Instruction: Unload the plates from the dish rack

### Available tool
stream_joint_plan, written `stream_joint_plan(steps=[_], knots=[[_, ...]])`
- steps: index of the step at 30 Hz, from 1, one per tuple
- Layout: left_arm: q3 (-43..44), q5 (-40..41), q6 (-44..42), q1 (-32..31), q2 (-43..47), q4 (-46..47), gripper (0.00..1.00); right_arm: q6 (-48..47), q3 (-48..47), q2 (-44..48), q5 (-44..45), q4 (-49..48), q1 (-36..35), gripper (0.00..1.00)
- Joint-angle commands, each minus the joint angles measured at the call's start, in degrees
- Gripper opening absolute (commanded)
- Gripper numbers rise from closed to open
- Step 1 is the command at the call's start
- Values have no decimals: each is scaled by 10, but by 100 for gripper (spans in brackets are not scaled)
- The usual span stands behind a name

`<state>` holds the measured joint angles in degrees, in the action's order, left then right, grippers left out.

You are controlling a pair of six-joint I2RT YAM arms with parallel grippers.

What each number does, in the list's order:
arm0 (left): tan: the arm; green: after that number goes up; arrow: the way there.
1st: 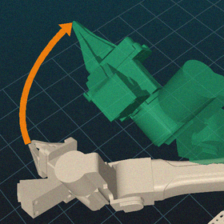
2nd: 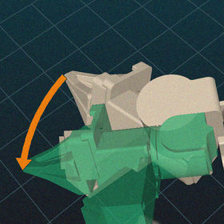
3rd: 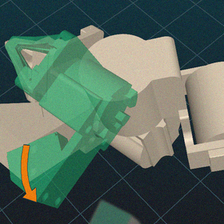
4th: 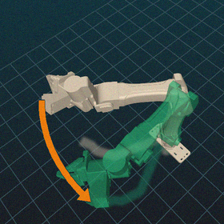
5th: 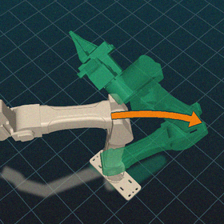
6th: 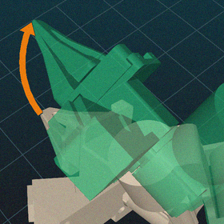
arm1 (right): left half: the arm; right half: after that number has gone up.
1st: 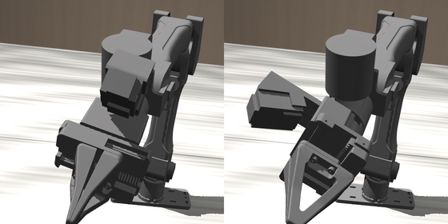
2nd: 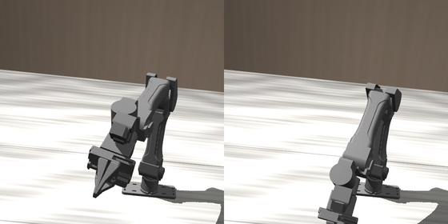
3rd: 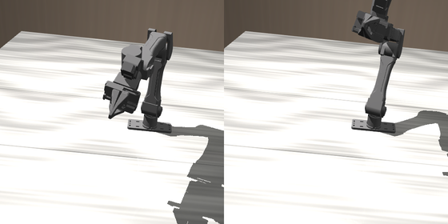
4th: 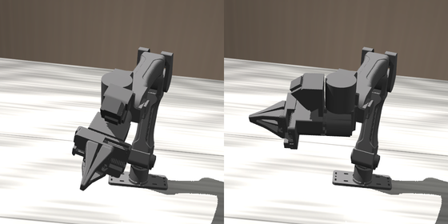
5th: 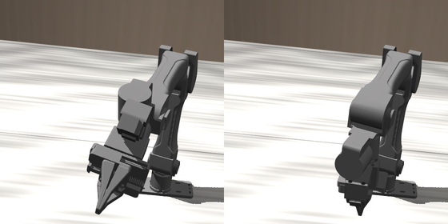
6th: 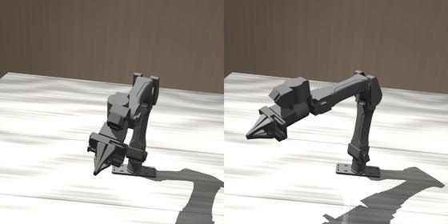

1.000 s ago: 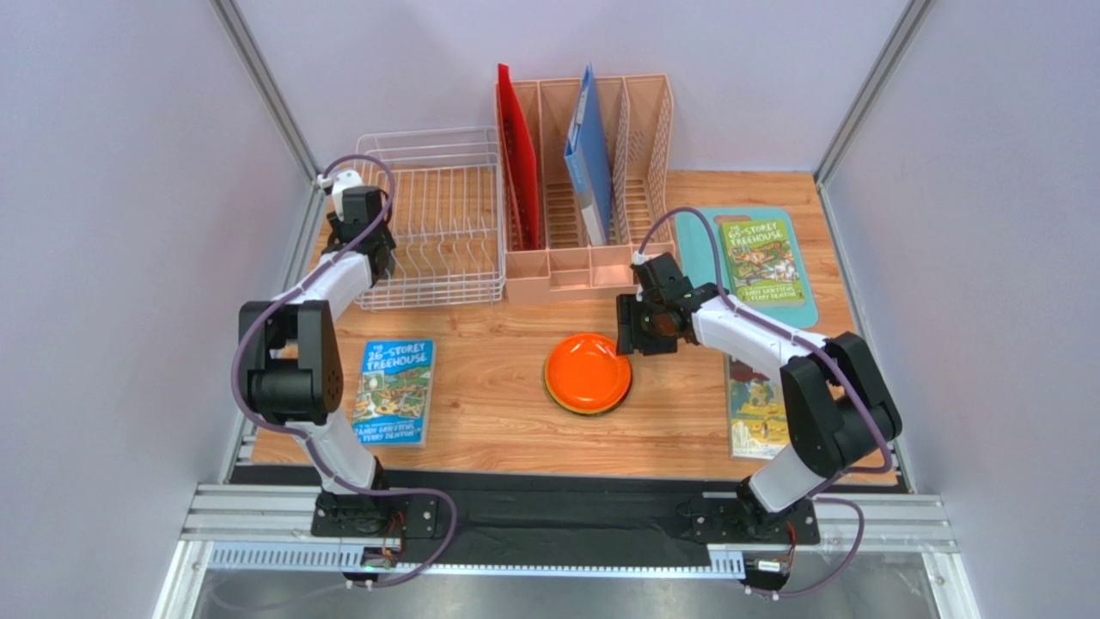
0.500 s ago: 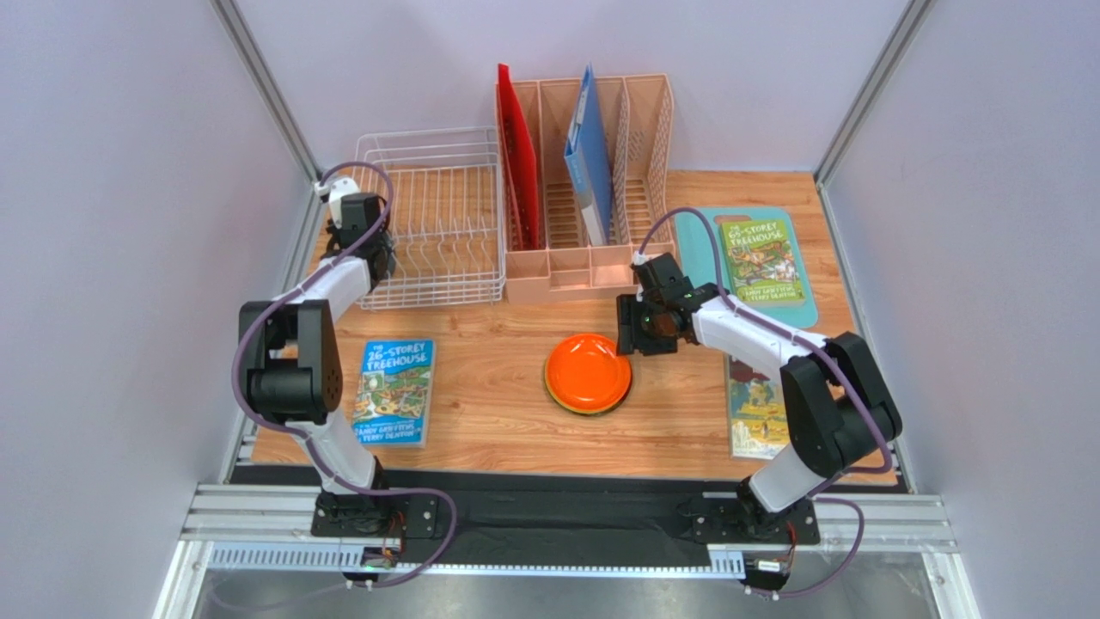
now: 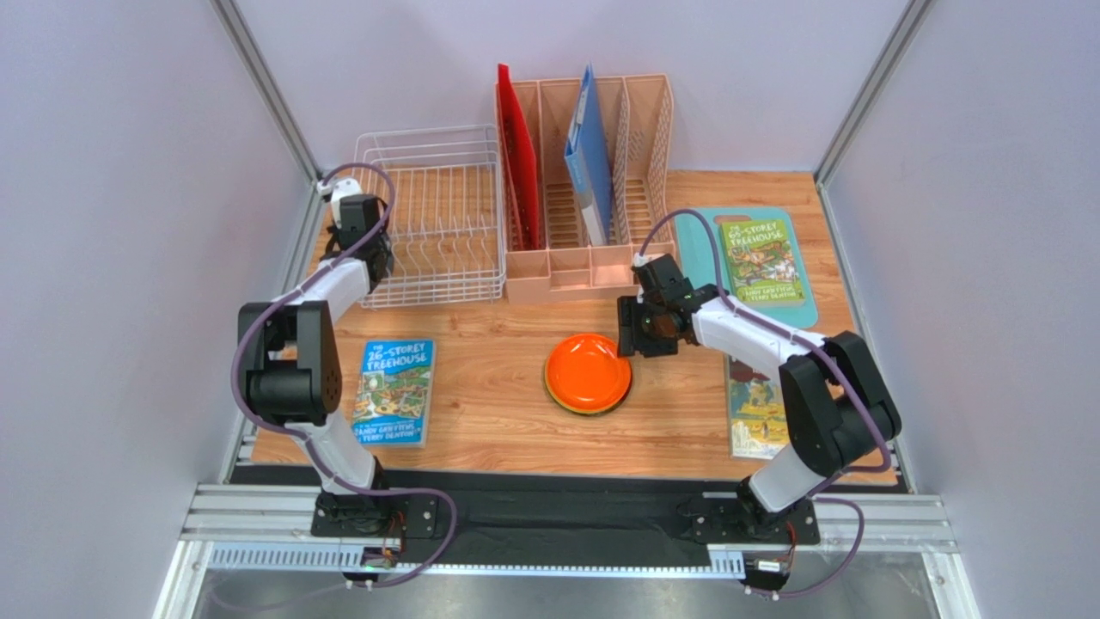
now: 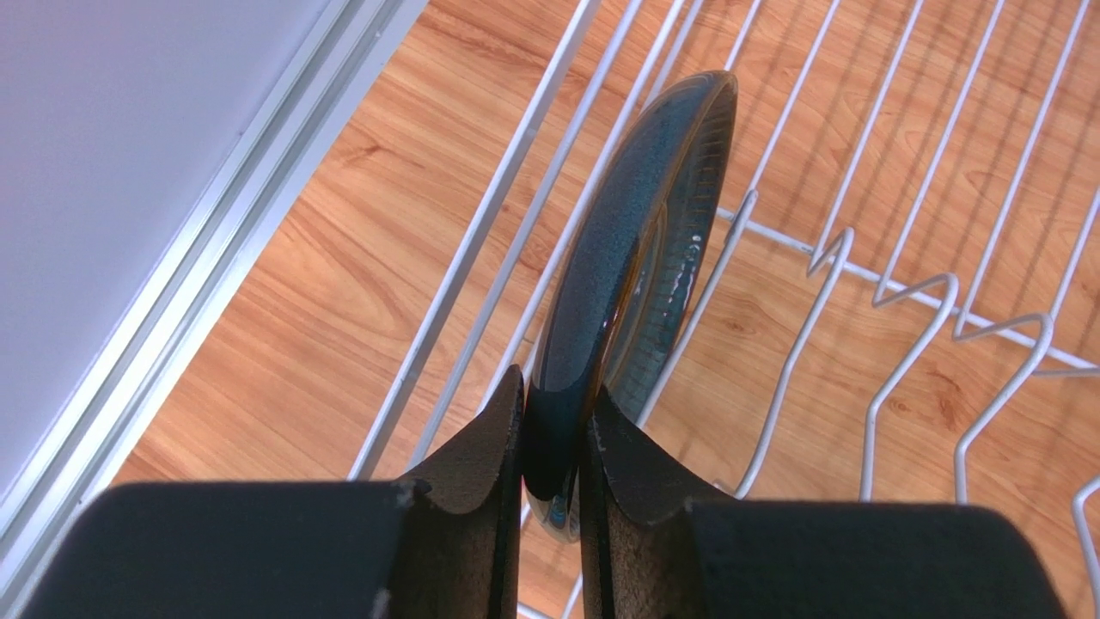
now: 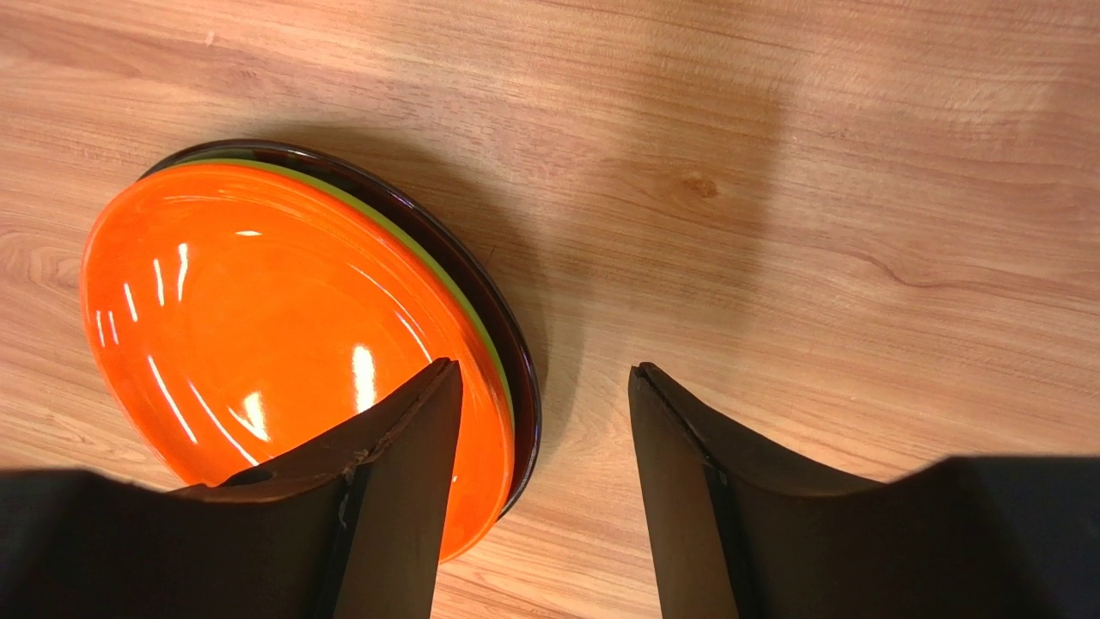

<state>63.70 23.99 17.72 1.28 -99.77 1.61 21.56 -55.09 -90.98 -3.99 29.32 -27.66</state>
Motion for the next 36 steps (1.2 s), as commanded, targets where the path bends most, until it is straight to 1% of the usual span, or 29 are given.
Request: stream_joint_plan(steps=[1,3,7,11,14,17,19,20,21,22,23,24,25,27,28,29,31,32,33,35,36], knots=[[-4,-36,-16,1,45,23,0,1,8,16,-1,-18,2,55],[0,-20,-49,-5,65,19,0,2,12,22,-1,-18,3,55],[3,-6,-87,-8,102,9,0,5,19,33,-2,-22,2,55],[0,25,-127,-11,134,7,0,11,27,41,-8,-25,2,55],[-2,52,-146,-34,149,2,0,13,33,52,-8,-27,2,55],[-8,84,-150,-50,172,0,0,14,41,70,-2,-24,3,55],[-11,87,-141,-58,191,-12,0,13,44,83,6,-16,2,55],[-10,82,-124,-61,212,-20,0,16,43,99,14,-9,2,55],[-7,79,-111,-65,222,-61,0,17,40,109,27,9,1,55],[-2,71,-98,-72,234,-82,0,16,36,120,61,17,0,56],[0,42,-81,-77,254,-99,0,14,36,145,72,23,-3,56],[1,33,-70,-84,264,-135,0,12,36,158,82,31,-3,57],[-5,29,-60,-104,273,-150,0,5,36,171,92,33,-3,57],[-21,31,-38,-129,308,-172,0,4,39,209,92,29,-2,57],[-39,20,-23,-141,322,-178,0,5,41,221,80,26,-3,57],[-49,-44,14,-143,352,-182,0,11,48,240,72,20,-3,58],[-91,-116,49,-147,382,-171,0,23,56,258,40,-2,-2,58],[-104,-182,84,-150,407,-161,0,36,65,268,18,-12,-3,58],[-117,-218,100,-152,417,-140,0,44,69,273,5,-33,-3,58],[-140,-265,129,-168,436,-133,0,59,81,276,-40,-71,-3,58],[-146,-272,138,-183,441,-129,0,73,86,275,-73,-85,-3,58]])
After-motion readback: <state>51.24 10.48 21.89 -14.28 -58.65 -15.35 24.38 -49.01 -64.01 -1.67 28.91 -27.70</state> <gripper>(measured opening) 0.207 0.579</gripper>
